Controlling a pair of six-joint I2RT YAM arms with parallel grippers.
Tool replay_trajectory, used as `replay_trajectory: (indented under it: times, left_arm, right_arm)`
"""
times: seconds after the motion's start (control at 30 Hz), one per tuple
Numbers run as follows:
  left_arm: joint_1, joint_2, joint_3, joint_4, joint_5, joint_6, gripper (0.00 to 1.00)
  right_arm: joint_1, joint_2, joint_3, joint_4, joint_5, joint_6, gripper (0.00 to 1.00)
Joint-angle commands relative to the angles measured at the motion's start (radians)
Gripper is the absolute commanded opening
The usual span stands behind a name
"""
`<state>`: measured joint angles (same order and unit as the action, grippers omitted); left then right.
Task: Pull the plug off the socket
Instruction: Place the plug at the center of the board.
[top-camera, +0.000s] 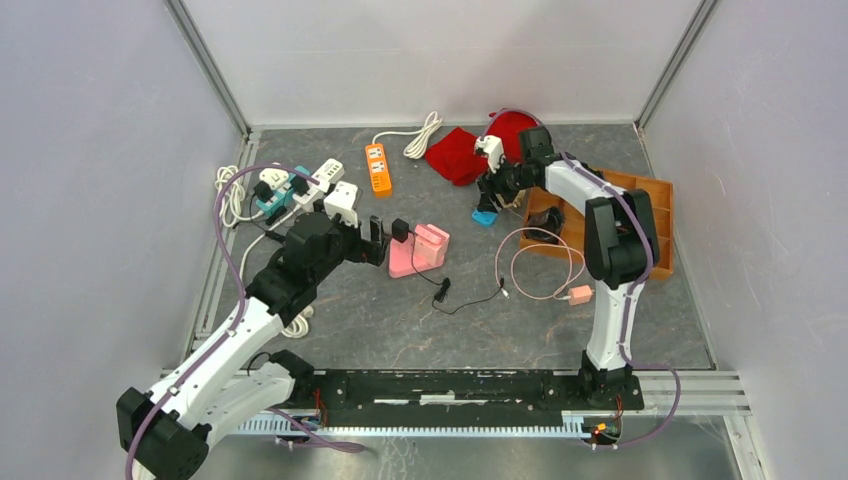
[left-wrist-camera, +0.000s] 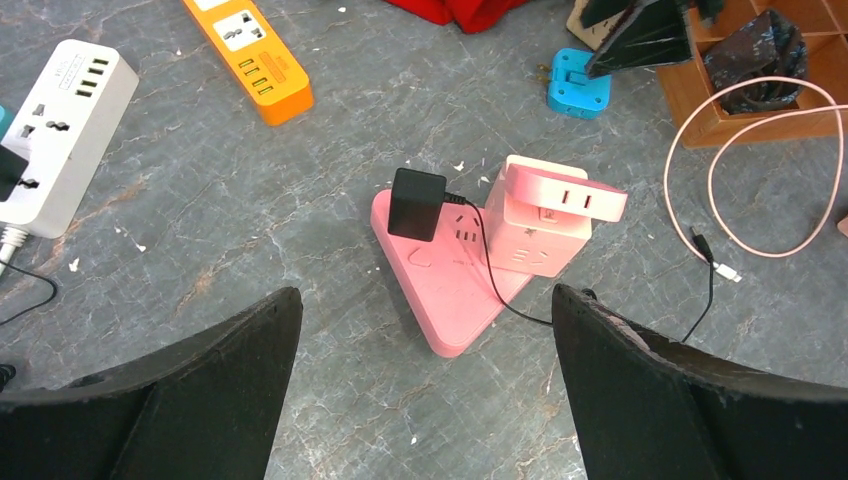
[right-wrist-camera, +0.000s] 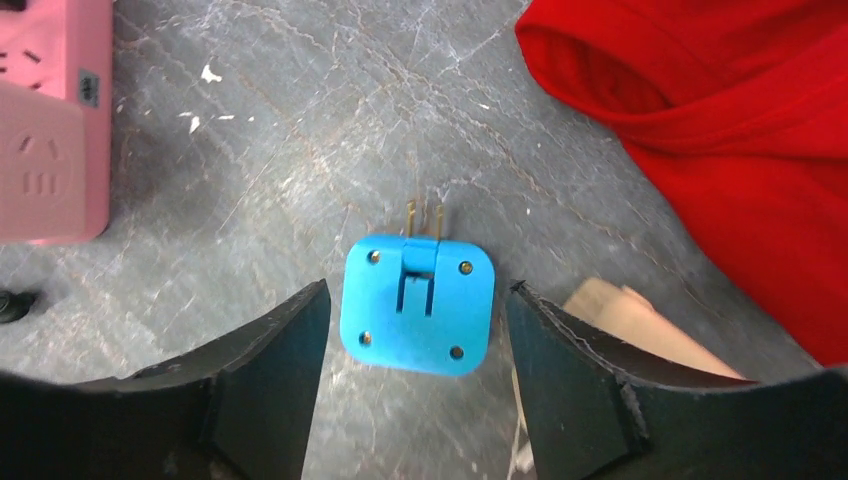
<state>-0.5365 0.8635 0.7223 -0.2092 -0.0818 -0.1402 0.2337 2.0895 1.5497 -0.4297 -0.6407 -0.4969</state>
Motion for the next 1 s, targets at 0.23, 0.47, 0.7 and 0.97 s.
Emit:
replay_trajectory:
  times: [0.23, 0.47, 0.7, 0.97]
  left_arm:
    - [-0.003, -0.005, -0.026, 0.053, 0.06, 0.058, 1.0]
    - [-0.003, -0.033, -0.103, 0.176, 0.222, 0.079, 1.0]
    - [-0.002, -0.096, -0.237, 0.366, 0.307, -0.092, 1.0]
    - [-0.006, -0.099, -0.352, 0.555, 0.303, -0.297, 0.98]
  right_arm:
    - [0.002, -0.437, -0.244, 0.092, -0.114, -0.089, 0.75]
    - [0.048, -0.692, -0.434, 0.144, -0.256, -0.163, 0.77]
    - [0.156, -0.888, -0.648, 0.33, -0.234, -0.156, 0.92]
    - [0.232, -0.827, -0.64, 0.368, -0.131, -0.023, 0.9]
